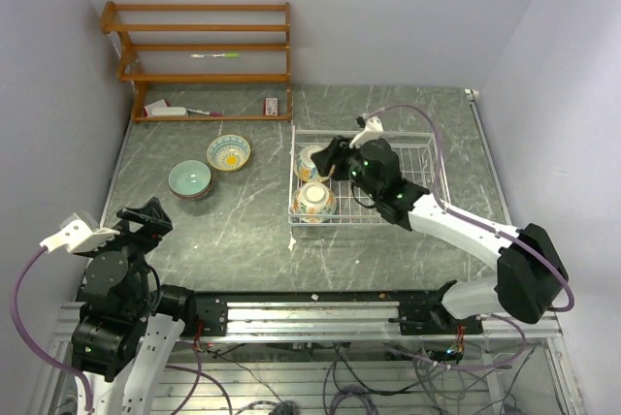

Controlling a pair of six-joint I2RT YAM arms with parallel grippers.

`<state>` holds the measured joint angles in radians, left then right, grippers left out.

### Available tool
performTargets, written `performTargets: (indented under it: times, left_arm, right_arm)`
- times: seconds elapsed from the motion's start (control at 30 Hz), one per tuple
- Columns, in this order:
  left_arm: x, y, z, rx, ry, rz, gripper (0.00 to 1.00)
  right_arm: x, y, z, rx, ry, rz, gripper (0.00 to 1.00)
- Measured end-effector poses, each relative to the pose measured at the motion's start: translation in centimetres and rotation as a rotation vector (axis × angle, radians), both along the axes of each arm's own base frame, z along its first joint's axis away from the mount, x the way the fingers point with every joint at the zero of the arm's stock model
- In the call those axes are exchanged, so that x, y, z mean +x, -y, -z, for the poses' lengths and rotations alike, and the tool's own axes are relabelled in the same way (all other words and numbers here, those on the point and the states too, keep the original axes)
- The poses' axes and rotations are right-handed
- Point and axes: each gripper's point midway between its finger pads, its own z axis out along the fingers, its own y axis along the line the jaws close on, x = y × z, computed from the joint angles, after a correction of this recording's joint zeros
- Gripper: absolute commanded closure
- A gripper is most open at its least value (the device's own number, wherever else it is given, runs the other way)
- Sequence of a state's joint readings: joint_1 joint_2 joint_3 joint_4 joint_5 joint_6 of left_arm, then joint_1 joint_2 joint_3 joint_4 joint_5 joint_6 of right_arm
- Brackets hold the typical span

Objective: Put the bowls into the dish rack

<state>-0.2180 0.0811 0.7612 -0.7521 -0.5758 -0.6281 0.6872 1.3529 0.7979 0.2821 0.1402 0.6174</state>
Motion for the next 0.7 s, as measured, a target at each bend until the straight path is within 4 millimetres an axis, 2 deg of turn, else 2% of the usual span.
performTargets:
  times: [0.07, 0.17, 0.23, 0.3, 0.37, 0.5, 0.7]
  left_arm:
    - [0.0, 0.0, 0.0, 0.000, 0.000, 0.000, 0.05]
    - [0.0, 0.0, 0.0, 0.000, 0.000, 0.000, 0.05]
    - [0.0, 0.0, 0.0, 0.000, -0.001, 0.000, 0.05]
    - [0.0, 0.0, 0.0, 0.000, -0.001, 0.000, 0.05]
    - [0.0, 0.0, 0.0, 0.001, -0.003, 0.000, 0.05]
    - [0.0, 0.0, 0.0, 0.001, -0.003, 0.000, 0.05]
    - [0.0, 0.0, 0.0, 0.001, -0.003, 0.000, 0.05]
  right_arm:
    - [-0.1, -2.0, -2.6, -0.011, 0.055, -0.044, 0.45]
    - [0.1, -4.7, -5.1, -0.032, 0.110, -0.109, 0.43]
    - [0.8, -7.1, -6.0, -0.057, 0.129, -0.166, 0.42]
    - [1.8, -9.8, -6.0, -0.090, 0.130, -0.222, 0.42]
    - [2.8, -12.4, -5.2, -0.126, 0.121, -0.271, 0.42]
    - [4.0, -16.5, -1.8, -0.189, 0.066, -0.345, 0.42]
    - [5.4, -20.2, 4.6, -0.279, -0.040, -0.388, 0.41]
